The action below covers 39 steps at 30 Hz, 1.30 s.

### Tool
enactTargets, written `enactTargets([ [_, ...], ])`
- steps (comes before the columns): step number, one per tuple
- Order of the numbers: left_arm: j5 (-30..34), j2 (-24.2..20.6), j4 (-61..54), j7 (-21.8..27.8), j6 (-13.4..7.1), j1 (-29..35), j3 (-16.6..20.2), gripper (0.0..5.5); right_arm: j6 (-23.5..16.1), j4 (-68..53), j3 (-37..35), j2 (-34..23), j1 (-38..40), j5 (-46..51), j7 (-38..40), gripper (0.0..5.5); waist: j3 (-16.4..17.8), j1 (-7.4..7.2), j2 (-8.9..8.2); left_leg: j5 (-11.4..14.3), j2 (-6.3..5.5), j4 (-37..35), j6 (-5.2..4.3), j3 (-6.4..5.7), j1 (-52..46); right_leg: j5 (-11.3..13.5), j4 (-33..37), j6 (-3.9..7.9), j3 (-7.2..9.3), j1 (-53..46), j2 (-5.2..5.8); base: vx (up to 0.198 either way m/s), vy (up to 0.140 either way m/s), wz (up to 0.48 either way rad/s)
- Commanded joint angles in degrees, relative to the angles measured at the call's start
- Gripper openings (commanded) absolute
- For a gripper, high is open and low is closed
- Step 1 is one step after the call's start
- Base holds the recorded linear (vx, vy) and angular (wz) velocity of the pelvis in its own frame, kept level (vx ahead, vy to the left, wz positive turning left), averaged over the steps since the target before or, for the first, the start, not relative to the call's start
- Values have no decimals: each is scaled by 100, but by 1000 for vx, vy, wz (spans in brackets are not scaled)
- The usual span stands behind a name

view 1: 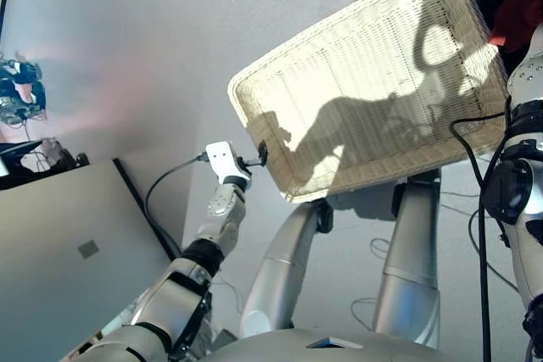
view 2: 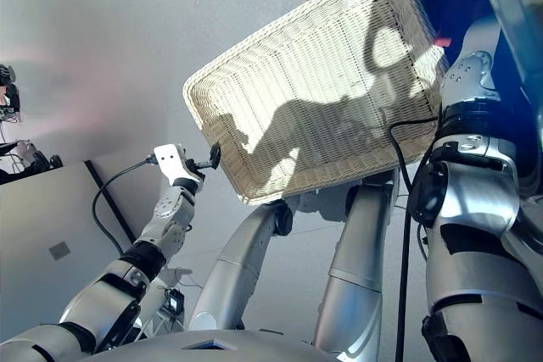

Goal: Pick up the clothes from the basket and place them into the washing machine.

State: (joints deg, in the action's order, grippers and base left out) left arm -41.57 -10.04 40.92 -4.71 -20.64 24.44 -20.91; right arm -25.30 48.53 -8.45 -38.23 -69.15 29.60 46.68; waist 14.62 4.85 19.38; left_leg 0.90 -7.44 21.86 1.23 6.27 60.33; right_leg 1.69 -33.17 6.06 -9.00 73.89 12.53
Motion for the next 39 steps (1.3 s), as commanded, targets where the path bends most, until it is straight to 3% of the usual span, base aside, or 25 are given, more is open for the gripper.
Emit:
enactTargets([
  [1, -25, -351, 114, -6, -161, -386, 349, 550, -129, -718, 714, -620, -452, -875, -235, 0, -289, -55, -226, 658, 203, 553, -70, -263, -18, -497, -272, 137, -19, -394, 64, 0, -67, 1],
  [7, -119, -387, 234, 83, -218, -366, 512, 550, 392, 95, 1484, -642, -270, -1290, -1008, 0, -216, -173, -640, 674, 443, 572, -128, -354, -62, -419, -56, 107, 293, -663, -143, -11, -89, -63],
  [8, -150, -399, 231, 94, -208, -342, 538, 550, 494, 319, 1594, -621, -272, -1278, -1130, 142, -210, -184, -684, 671, 470, 560, -145, -363, -70, -416, -7, 98, 339, -694, -175, 2, -81, -100],
  [9, -154, -395, 233, 89, -211, -326, 525, 550, 490, 457, 1626, -545, -269, -1153, -1268, 550, -201, -195, -724, 665, 496, 560, -158, -371, -56, -410, 31, 91, 387, -720, -200, 0, -65, -121],
  [14, -227, -476, 356, 144, -120, -317, 566, 550, 925, 1613, 2350, -209, -241, -1168, -2219, 550, -203, -231, -941, 602, 623, 532, -238, -461, -44, -323, 267, 52, 592, -884, -348, -7, -73, -110],
  [21, -322, -550, 703, 239, 42, -219, 742, 550, 1177, 2111, 2693, 563, 37, -1220, -2858, 550, -161, -319, -1248, 470, 738, 306, -330, -570, -247, -165, 780, 21, 812, -1279, -482, -2, -62, -75],
  [28, -208, -464, 1069, 140, 35, -169, 890, 550, 941, 1833, 1993, 1545, 953, -721, -2804, 550, -160, -407, -1459, 382, 754, 12, -346, -629, -555, 21, 1319, 40, 902, -1695, -545, -13, 1, -7],
  [29, -192, -443, 1122, 118, 28, -156, 910, 550, 885, 1773, 1881, 1707, 1123, -599, -2797, 550, -135, -450, -1497, 194, 726, -34, -323, -599, -528, 215, 1438, 17, 932, -1710, -513, -88, 1, -28],
  [30, -166, -426, 1170, 104, 28, -148, 932, 550, 862, 1753, 1836, 1798, 1254, -528, -2859, 550, -129, -458, -1514, 191, 731, -48, -329, -601, -569, 228, 1474, 18, 953, -1763, -511, -93, 8, 19],
  [39, 8, -186, 1727, 128, 83, -177, 1104, 550, 772, 1277, 2130, 2575, 2558, -251, -3415, 550, -151, -568, -1726, 136, 725, -240, -356, -653, -1129, 278, 1742, 14, 1056, -2381, -548, 0, 0, 0],
])
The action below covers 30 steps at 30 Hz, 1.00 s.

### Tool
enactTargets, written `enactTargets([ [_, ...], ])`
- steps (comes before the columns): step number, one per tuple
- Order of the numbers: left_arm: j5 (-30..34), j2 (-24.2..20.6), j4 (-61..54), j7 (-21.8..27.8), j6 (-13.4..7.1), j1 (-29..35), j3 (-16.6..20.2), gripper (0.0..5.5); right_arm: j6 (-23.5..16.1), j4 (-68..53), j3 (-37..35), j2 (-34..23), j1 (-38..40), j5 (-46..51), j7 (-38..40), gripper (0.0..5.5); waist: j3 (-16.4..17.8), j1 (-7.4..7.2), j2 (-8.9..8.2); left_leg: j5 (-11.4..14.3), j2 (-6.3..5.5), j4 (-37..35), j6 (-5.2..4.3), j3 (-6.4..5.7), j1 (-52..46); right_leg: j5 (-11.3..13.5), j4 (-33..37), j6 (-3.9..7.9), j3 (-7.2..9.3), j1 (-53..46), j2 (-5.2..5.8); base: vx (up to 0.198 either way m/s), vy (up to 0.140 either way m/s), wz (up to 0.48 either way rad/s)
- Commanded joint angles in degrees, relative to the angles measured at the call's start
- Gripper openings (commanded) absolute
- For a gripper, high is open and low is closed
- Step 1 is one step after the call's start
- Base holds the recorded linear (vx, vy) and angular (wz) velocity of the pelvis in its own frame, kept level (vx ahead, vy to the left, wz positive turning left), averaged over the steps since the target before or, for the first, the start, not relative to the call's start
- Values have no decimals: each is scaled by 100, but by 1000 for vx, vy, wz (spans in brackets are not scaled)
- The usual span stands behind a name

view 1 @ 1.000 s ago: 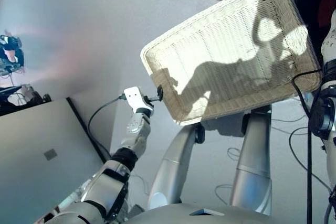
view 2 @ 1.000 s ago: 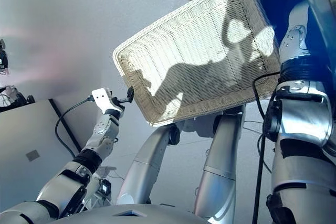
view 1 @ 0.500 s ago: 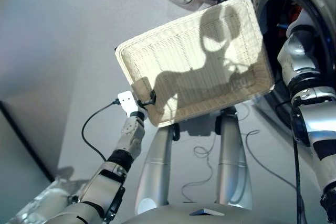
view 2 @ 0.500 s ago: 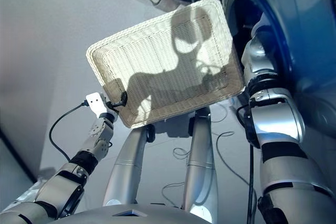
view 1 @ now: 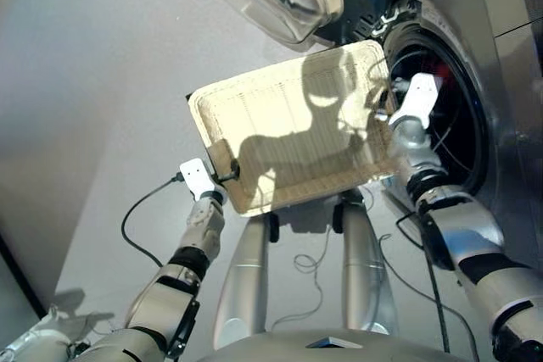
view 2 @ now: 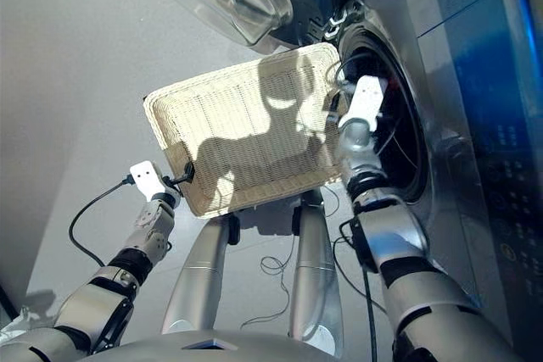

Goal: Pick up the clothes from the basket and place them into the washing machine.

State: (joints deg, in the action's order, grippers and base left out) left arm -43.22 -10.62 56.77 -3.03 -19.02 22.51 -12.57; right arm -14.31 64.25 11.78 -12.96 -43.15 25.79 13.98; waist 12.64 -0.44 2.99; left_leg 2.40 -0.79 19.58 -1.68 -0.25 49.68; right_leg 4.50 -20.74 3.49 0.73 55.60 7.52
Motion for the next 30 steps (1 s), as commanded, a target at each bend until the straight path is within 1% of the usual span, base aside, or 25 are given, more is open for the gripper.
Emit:
enactTargets([
  [1, 278, -65, 241, -24, -63, -41, 277, 550, -288, -383, 241, 147, 267, 39, -242, 550, 32, -59, -143, -35, 58, -71, -81, 10, -248, 15, 593, 281, 126, -781, -42, 0, 0, 0],
  [2, 278, -65, 241, -24, -63, -43, 277, 550, -287, -385, 242, 148, 269, 38, -241, 550, 37, -60, -142, -36, 58, -76, -81, 9, -258, 16, 597, 281, 128, -791, -41, 0, 0, 0],
  [4, 441, 53, 364, 13, -8, -197, 277, 550, -247, -441, 330, 272, 780, -86, -329, 550, 4, -73, -233, -70, 66, -261, -97, 8, -684, 43, 787, 312, 192, -1230, -28, 53, -22, 108],
  [5, 442, 54, 364, 13, -9, -198, 276, 550, -247, -442, 330, 272, 781, -86, -329, 550, 10, -73, -233, -71, 65, -266, -97, 8, -695, 44, 791, 312, 192, -1240, -27, 60, -23, 21],
  [6, 534, 87, 428, 10, 13, -266, 281, 550, -221, -501, 412, 326, 979, -163, -371, 550, -1, -75, -270, -85, 73, -349, -103, 0, -877, 45, 864, 321, 219, -1421, -31, 51, -4, -43],
  [7, 738, 91, 461, 27, 89, -343, 236, 550, -167, -629, 583, 302, 1283, -351, -421, 550, -9, -81, -330, -107, 68, -424, -111, 32, -1149, 51, 947, 338, 270, -1711, -39, 51, -4, -28],
  [8, 738, 91, 461, 27, 89, -344, 236, 550, -167, -630, 583, 302, 1284, -352, -421, 550, -5, -81, -330, -107, 68, -427, -111, 33, -1155, 51, 948, 338, 270, -1717, -39, 51, -6, -19],
  [9, 1000, 73, 514, 40, 120, -501, 203, 550, -134, -654, 726, 285, 1673, -532, -593, 550, -14, -99, -387, -103, 68, -512, -114, 47, -1477, 47, 1073, 352, 315, -2074, -46, 0, 0, 0],
  [10, 1000, 73, 513, 39, 120, -502, 203, 550, -134, -654, 726, 285, 1674, -532, -592, 550, -10, -99, -387, -103, 68, -514, -114, 48, -1483, 47, 1075, 352, 315, -2080, -46, 0, 0, 0],
  [11, 1248, 62, 563, 54, 142, -584, 167, 550, -74, -494, 772, 241, 1858, -669, -695, 550, -33, -105, -412, -111, 72, -599, -124, 57, -1680, 42, 1145, 367, 330, -2272, -48, 77, -4, -21],
  [12, 1564, 63, 682, 67, 210, -709, 119, 550, 24, -208, 758, 239, 2104, -782, -838, 550, -111, -95, -440, -136, 73, -770, -139, 65, -2043, 33, 1302, 387, 396, -2650, -50, 86, 2, -14],
  [13, 1745, 62, 723, 57, 236, -755, 103, 550, 56, -143, 755, 247, 2230, -853, -876, 550, -130, -99, -447, -153, 76, -846, -150, 67, -2213, 33, 1365, 402, 417, -2815, -57, 60, 5, 27],
  [14, 1745, 61, 723, 57, 236, -754, 103, 550, 56, -143, 755, 248, 2228, -853, -876, 550, -141, -108, -449, -169, 69, -858, -149, 62, -2204, 39, 1370, 404, 422, -2805, -50, 61, -6, 65],
  [15, 2189, 27, 761, 33, 284, -875, 20, 550, 124, -13, 710, 227, 2490, -943, -1000, 550, -204, -89, -470, -167, 88, -987, -160, 72, -2574, 15, 1475, 425, 461, -3150, -74, 76, -10, 76],
  [16, 2371, 1, 787, 53, 310, -931, -8, 550, 152, 43, 710, 208, 2615, -1013, -1052, 550, -235, -77, -480, -167, 90, -1028, -162, 76, -2726, 0, 1517, 428, 483, -3314, -90, 77, -10, 65],
  [17, 2371, 0, 787, 53, 310, -931, -7, 550, 152, 44, 710, 209, 2614, -1013, -1052, 550, -248, -86, -481, -180, 84, -1037, -161, 70, -2713, 5, 1520, 429, 489, -3302, -84, 0, 0, 0],
  [20, 2600, -13, 898, 199, 407, -1145, 21, 550, 231, 238, 641, 164, 2974, -1169, -1245, 550, -361, -82, -517, -168, 96, -1204, -155, 117, -3210, -63, 1656, 442, 510, -3796, -146, 0, 0, 0],
  [21, 2752, -15, 1008, 247, 459, -1247, 70, 550, 259, 304, 565, 152, 3162, -1200, -1317, 550, -459, -89, -524, -144, 98, -1277, -152, 141, -3467, -112, 1747, 448, 529, -4048, -170, 0, 0, 0],
  [22, 2752, -14, 1007, 247, 459, -1249, 70, 550, 259, 304, 565, 152, 3164, -1200, -1317, 550, -450, -87, -524, -145, 99, -1283, -153, 142, -3483, -112, 1751, 448, 528, -4062, -170, 0, 0, 0],
  [23, 2845, -1, 1107, 288, 497, -1338, 152, 550, 300, 426, 440, 144, 3315, -1162, -1412, 550, -577, -90, -522, -140, 94, -1378, -154, 145, -3730, -134, 1836, 459, 539, -4284, -189, 0, 0, 0],
  [25, 2825, 6, 1120, 307, 513, -1405, 208, 550, 338, 478, 386, 152, 3368, -1177, -1432, 550, -628, -79, -520, -130, 98, -1422, -150, 165, -3851, -145, 1876, 460, 544, -4401, -200, 0, 0, 0],
  [26, 2803, 12, 1141, 326, 522, -1470, 252, 550, 383, 589, 338, 165, 3418, -1202, -1470, 550, -716, -75, -524, -121, 108, -1482, -149, 163, -3995, -160, 1914, 462, 564, -4529, -208, 56, 15, 2],
  [27, 2800, 30, 1202, 375, 567, -1589, 346, 550, 475, 774, 236, 196, 3495, -1253, -1507, 550, -881, -56, -516, -120, 130, -1598, -143, 188, -4227, -181, 1985, 469, 573, -4747, -220, 56, 15, 15],
  [28, 2800, 30, 1202, 375, 567, -1589, 346, 550, 475, 775, 236, 196, 3496, -1253, -1507, 550, -873, -54, -516, -121, 130, -1604, -143, 190, -4240, -180, 1989, 469, 572, -4758, -221, 0, 0, 0],
  [30, 2866, 57, 1266, 364, 577, -1699, 421, 550, 480, 785, 173, 228, 3585, -1247, -1513, 550, -1016, -41, -520, -147, 152, -1776, -137, 206, -4478, -181, 2094, 472, 548, -4949, -246, 0, 0, 0],
])
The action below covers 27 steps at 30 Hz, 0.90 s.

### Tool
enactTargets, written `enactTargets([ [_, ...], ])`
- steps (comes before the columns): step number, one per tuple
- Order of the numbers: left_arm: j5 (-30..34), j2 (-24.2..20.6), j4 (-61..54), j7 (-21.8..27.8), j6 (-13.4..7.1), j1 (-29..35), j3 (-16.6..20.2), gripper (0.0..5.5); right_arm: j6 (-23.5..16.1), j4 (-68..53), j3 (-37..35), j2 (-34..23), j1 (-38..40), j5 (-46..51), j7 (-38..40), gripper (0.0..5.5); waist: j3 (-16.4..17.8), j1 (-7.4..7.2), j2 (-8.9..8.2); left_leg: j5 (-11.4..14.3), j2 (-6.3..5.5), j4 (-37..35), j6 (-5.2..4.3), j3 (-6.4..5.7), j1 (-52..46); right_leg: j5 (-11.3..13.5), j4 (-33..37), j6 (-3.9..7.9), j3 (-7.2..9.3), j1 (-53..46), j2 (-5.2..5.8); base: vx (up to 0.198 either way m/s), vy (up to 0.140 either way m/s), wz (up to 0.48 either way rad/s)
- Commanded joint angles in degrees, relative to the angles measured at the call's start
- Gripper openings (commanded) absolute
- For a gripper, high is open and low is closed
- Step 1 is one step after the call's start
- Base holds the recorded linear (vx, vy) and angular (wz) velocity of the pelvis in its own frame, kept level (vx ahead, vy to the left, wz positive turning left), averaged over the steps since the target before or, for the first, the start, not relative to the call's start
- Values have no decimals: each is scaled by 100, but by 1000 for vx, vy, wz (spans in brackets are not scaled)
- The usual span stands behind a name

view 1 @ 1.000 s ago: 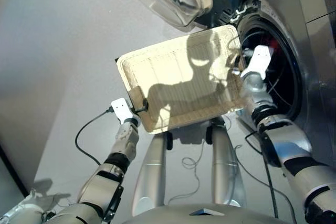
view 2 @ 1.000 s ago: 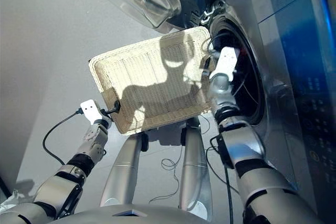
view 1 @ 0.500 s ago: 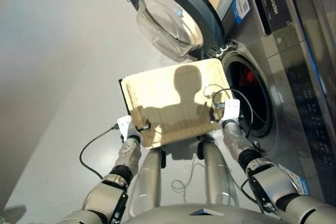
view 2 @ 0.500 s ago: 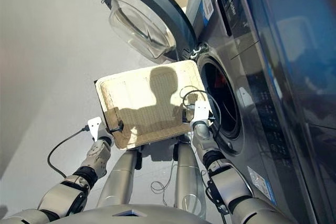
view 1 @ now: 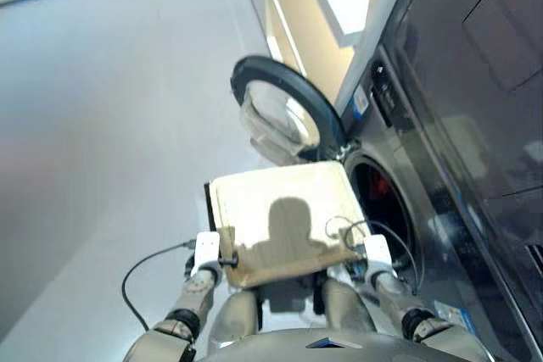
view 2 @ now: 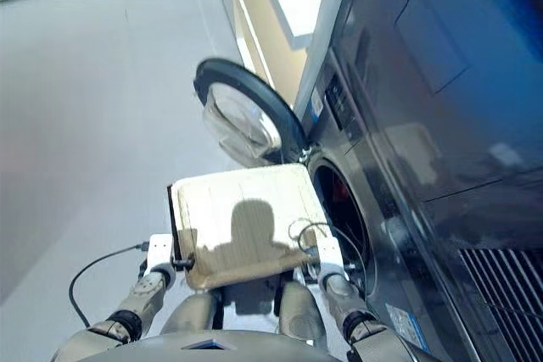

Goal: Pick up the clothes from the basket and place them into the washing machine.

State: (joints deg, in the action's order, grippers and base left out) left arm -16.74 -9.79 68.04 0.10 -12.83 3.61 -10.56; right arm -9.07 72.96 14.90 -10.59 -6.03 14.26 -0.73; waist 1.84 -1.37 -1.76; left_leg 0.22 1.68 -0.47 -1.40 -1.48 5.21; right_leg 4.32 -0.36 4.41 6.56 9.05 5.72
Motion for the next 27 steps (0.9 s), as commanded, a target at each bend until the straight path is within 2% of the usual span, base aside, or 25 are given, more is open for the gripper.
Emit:
enactTargets([
  [1, 251, -15, 166, 32, -54, 133, 250, 550, -51, -103, -186, 5, -75, -62, -25, 550, -10, 57, -42, 46, -79, 110, -169, 362, -162, -151, 146, 390, -42, -404, -84, 0, 0, 0],
  [4, 341, 38, 219, 73, -58, 37, 216, 550, -22, 41, -143, 116, 25, -44, -119, 550, -243, 104, -39, -42, -38, -214, -180, 406, -576, -153, 349, 415, -32, -763, -127, 19, 5, -17],
  [6, 408, 62, 242, 69, -52, 27, 168, 550, -2, 61, -108, 133, 34, -87, -140, 550, -279, 113, -36, -44, -35, -254, -177, 419, -661, -173, 356, 413, -34, -849, -123, 32, 13, -9],
  [9, 374, 109, 198, 117, -56, 31, 64, 550, 4, -13, -18, 155, 18, -94, -184, 550, -436, 133, -38, -7, -52, -261, -157, 384, -834, -250, 327, 397, 0, -1055, -110, 47, 20, 0],
  [27, 732, 144, 245, 159, -41, -29, -164, 550, 29, 51, 93, 211, 76, -255, -161, 550, -564, 85, -32, 37, 5, -282, -160, 365, -1085, -360, 339, 385, 5, -1317, -101, 0, 0, 0],
])
